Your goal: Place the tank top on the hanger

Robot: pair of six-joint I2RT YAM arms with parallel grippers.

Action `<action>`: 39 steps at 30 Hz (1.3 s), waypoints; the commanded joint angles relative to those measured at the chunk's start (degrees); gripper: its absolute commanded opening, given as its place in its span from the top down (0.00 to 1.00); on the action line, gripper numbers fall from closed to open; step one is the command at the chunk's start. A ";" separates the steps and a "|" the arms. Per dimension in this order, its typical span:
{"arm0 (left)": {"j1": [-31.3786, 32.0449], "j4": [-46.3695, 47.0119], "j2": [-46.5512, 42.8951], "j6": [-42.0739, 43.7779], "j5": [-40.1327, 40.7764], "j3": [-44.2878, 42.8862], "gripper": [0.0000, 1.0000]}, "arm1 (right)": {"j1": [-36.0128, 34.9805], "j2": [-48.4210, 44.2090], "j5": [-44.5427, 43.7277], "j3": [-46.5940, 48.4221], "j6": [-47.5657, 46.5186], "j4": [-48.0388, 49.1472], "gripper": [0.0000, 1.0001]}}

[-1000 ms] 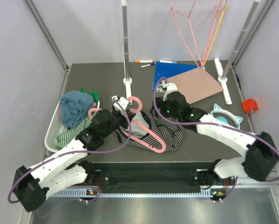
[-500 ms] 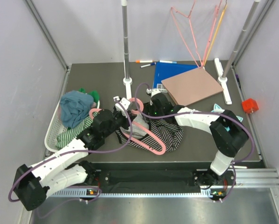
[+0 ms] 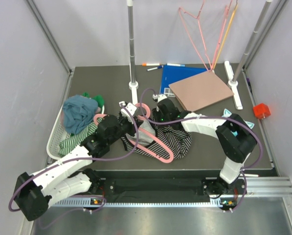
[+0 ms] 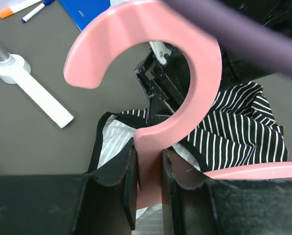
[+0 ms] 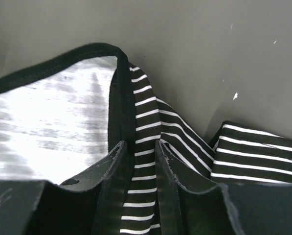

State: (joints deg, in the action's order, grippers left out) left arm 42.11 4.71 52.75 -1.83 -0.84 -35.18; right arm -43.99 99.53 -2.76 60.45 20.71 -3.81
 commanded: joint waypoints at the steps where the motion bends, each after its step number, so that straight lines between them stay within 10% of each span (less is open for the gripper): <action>1: 0.43 1.18 -1.51 -0.37 -0.30 -0.33 1.00 | 0.39 1.37 0.39 2.40 -0.49 1.71 0.70; 5: 0.52 1.18 -1.69 -0.37 -0.39 -0.33 1.00 | 0.39 1.81 0.30 2.40 -0.58 1.44 0.72; 10: 0.61 1.09 -2.04 -0.28 0.14 -0.15 1.00 | 0.48 0.67 0.13 2.22 -0.84 1.09 1.00; 39: 0.70 5.83 -15.30 -3.53 20.44 6.52 1.00 | 0.31 -28.42 -5.24 -19.75 2.40 -8.58 1.00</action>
State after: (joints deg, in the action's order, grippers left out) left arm 42.70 4.93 40.51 -4.38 16.05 -29.95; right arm -43.70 74.59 -8.80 42.02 21.58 -12.47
